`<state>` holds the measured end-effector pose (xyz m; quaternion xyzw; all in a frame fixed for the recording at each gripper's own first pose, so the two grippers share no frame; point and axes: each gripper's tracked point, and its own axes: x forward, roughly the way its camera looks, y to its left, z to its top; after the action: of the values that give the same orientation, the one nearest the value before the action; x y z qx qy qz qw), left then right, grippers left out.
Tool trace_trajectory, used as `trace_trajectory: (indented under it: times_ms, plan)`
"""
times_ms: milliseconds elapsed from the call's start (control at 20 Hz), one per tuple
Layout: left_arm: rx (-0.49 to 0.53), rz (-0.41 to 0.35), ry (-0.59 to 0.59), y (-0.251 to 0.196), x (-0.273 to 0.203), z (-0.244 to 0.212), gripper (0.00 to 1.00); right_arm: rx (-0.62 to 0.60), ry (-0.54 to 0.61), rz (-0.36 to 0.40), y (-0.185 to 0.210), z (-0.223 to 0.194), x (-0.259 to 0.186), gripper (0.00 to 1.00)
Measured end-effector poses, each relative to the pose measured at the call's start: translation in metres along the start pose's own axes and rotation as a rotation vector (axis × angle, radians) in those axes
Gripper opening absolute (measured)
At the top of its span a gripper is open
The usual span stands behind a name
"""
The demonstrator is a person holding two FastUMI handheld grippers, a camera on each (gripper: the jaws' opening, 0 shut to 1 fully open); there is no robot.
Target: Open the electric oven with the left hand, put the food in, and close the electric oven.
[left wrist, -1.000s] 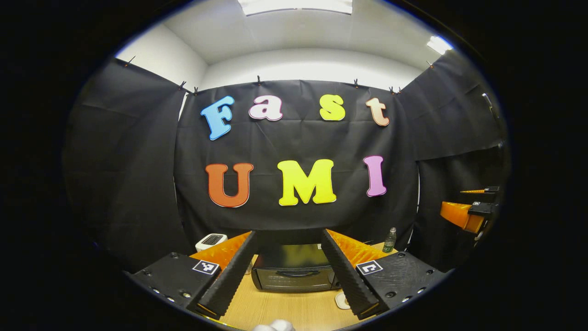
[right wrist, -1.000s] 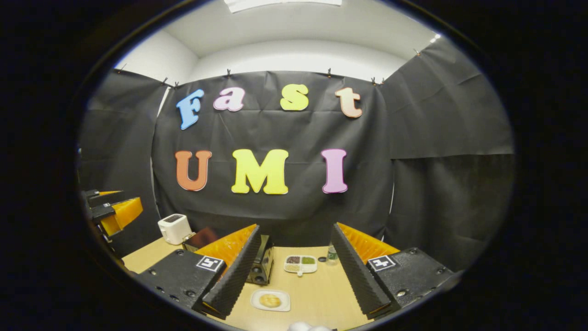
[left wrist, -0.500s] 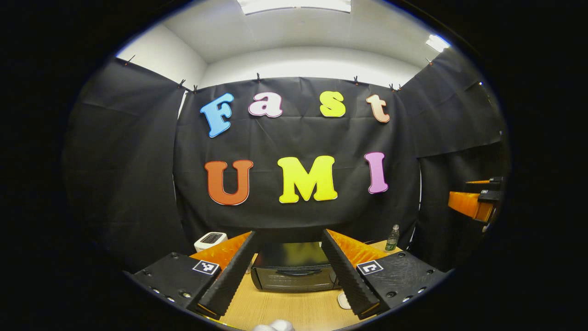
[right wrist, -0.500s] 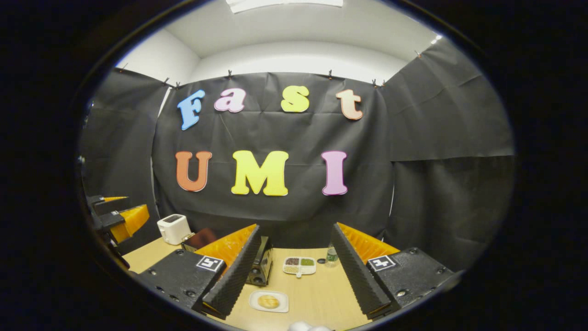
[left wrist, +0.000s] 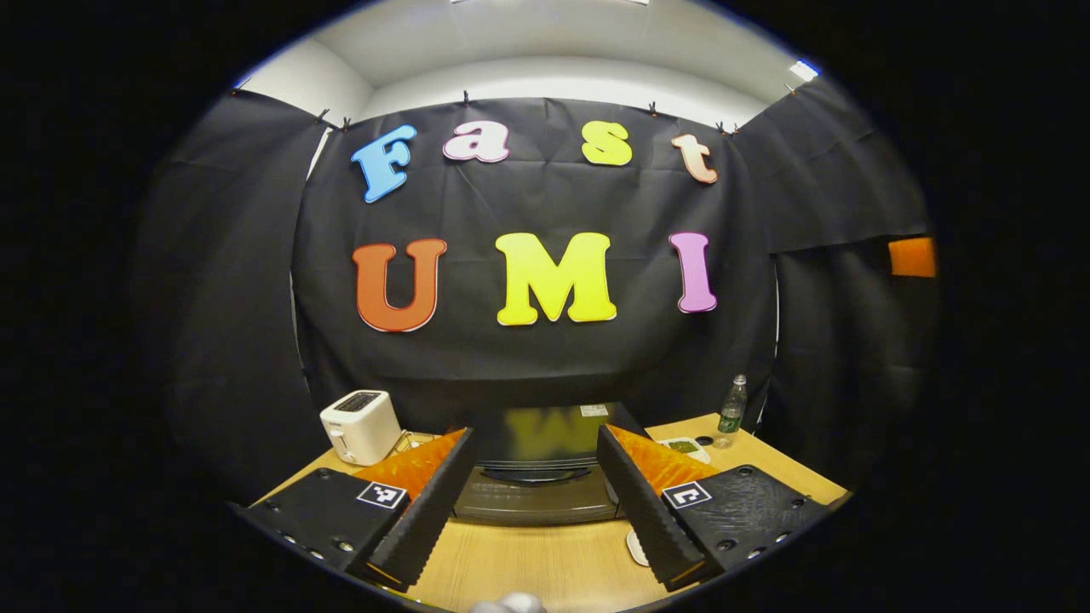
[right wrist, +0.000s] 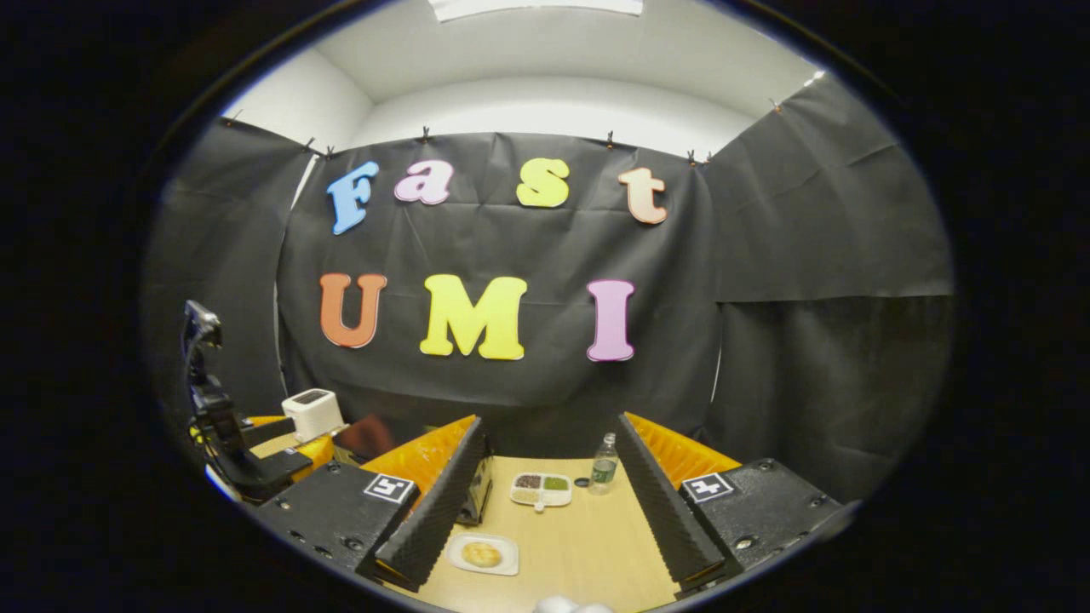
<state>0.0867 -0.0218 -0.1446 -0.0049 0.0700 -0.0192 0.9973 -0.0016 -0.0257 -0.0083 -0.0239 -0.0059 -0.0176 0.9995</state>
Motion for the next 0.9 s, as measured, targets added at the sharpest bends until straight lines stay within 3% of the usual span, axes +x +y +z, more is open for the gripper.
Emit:
trace_trajectory:
  times_ms: [200, 450, 900]
  plan:
    - [-0.039, 0.018, 0.061, 0.003, 0.045, -0.038, 0.94, -0.012, 0.033, -0.032, -0.011, -0.011, 0.001, 0.97]
    - [-0.006, 0.025, 0.108, 0.009, 0.095, -0.069, 0.93, -0.019, 0.074, -0.071, -0.022, -0.026, 0.005, 0.97]
    - [0.012, 0.027, 0.214, 0.01, 0.112, -0.112, 0.95, -0.021, 0.111, -0.079, -0.021, -0.04, 0.009, 0.99]
